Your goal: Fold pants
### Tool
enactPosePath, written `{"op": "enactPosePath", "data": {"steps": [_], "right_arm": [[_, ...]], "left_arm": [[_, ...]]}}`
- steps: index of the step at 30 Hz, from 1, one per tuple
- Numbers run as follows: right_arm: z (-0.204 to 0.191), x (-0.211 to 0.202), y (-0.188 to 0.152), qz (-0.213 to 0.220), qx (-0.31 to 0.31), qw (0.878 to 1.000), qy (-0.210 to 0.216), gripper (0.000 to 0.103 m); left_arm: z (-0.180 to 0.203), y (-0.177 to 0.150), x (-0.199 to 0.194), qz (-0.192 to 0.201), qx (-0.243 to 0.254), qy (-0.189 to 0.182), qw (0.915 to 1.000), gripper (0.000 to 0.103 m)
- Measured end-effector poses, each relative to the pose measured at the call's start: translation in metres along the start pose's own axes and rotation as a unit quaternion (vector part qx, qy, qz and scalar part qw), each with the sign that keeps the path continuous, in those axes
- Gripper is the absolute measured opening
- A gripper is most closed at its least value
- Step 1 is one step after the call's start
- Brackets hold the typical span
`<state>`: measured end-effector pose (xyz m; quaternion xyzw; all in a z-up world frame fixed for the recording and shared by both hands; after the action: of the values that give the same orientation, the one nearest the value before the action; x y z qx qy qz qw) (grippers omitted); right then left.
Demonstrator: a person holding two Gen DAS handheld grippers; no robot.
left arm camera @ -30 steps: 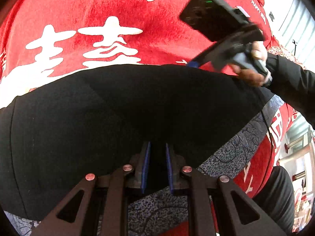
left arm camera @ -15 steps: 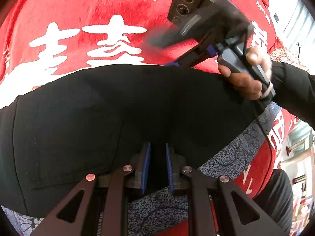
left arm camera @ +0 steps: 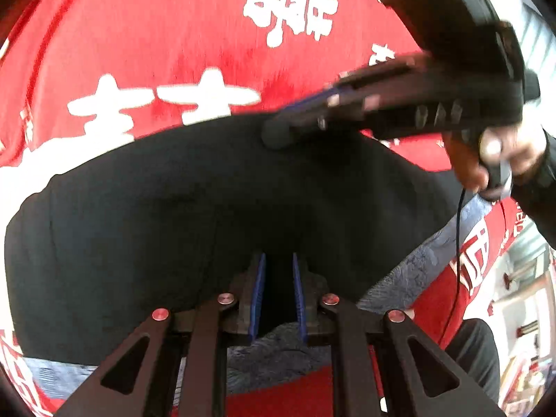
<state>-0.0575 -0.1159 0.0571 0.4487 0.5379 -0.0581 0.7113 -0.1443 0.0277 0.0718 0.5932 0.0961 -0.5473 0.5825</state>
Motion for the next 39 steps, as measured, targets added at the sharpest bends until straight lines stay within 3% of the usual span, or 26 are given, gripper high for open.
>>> {"op": "enactPosePath", "data": {"steps": [2,4,6,9,10,11,13,14,16,18,23,26,27,30,34,37,39], "right_arm": [[-0.001,0.021,-0.009,-0.043,0.007,0.999,0.008,0.013],[0.002,0.043,-0.015,-0.072,0.017,0.997,-0.017,0.013],[0.012,0.045,-0.013,-0.07,0.06,0.996,-0.022,0.016],[0.023,0.003,-0.014,0.018,0.118,0.992,-0.046,0.021],[0.026,-0.011,-0.021,0.053,0.145,0.986,-0.06,0.032],[0.026,-0.017,-0.031,0.073,0.173,0.98,-0.07,0.054],[0.019,0.004,-0.055,0.032,0.201,0.975,-0.091,0.072],[0.01,0.026,-0.073,-0.017,0.198,0.975,-0.099,0.071],[-0.007,0.044,-0.091,-0.038,0.183,0.976,-0.112,0.071],[-0.027,0.032,-0.09,-0.012,0.171,0.97,-0.17,0.071],[-0.038,-0.015,-0.099,0.078,0.276,0.942,-0.172,0.081],[-0.031,-0.047,-0.137,0.124,0.361,0.907,-0.179,0.081],[-0.024,-0.063,-0.162,0.14,0.397,0.889,-0.181,0.081],[0.008,-0.112,-0.244,0.193,0.517,0.813,-0.182,0.081],[0.045,-0.189,-0.384,0.265,0.652,0.682,-0.201,0.086],[0.072,-0.214,-0.466,0.289,0.706,0.619,-0.188,0.093],[0.091,-0.222,-0.499,0.295,0.719,0.602,-0.183,0.093]], "left_arm": [[-0.011,-0.003,0.02,-0.039,-0.016,0.01,0.9991,0.017],[-0.027,-0.015,0.042,-0.081,-0.04,0.02,0.9957,0.017],[-0.034,-0.019,0.033,-0.063,-0.051,0.002,0.9967,0.017],[-0.043,-0.026,0.019,-0.059,-0.065,0.002,0.9962,0.017],[-0.046,-0.029,0.016,-0.058,-0.069,0.005,0.9959,0.017],[-0.05,-0.032,0.015,-0.063,-0.074,0.007,0.9953,0.017],[-0.054,-0.036,0.011,-0.065,-0.085,0.004,0.9942,0.017],[-0.054,-0.039,0.005,-0.063,-0.087,0.009,0.9942,0.017],[-0.056,-0.043,-0.005,-0.057,-0.089,0.024,0.9941,0.017],[-0.065,-0.049,-0.021,-0.046,-0.108,0.038,0.9924,0.017],[-0.102,-0.069,-0.053,-0.032,-0.189,0.065,0.9792,0.017],[-0.099,-0.072,-0.055,-0.033,-0.2,0.059,0.9774,0.017],[-0.091,-0.07,-0.054,-0.035,-0.191,0.052,0.9796,0.017],[-0.048,-0.054,-0.04,-0.047,-0.147,0.018,0.9878,0.017],[0.04,-0.018,0.003,-0.076,-0.08,-0.046,0.9928,0.017],[0.089,0.002,0.043,-0.11,-0.053,-0.067,0.9903,0.017],[0.117,0.013,0.074,-0.137,-0.053,-0.079,0.9861,0.017]]}}
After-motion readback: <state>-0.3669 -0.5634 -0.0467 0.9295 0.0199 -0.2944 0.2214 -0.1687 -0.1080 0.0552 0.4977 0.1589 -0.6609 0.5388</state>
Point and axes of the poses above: each gripper's, at about its wrist camera, not at the fingertips, and x roughly the way its jaws point, z to its right, y to its top, the point moved 2 cm from there along x, roughly the way its jaws point, and after that the axes turned 3 degrees about -y, right-handed, at the moved point
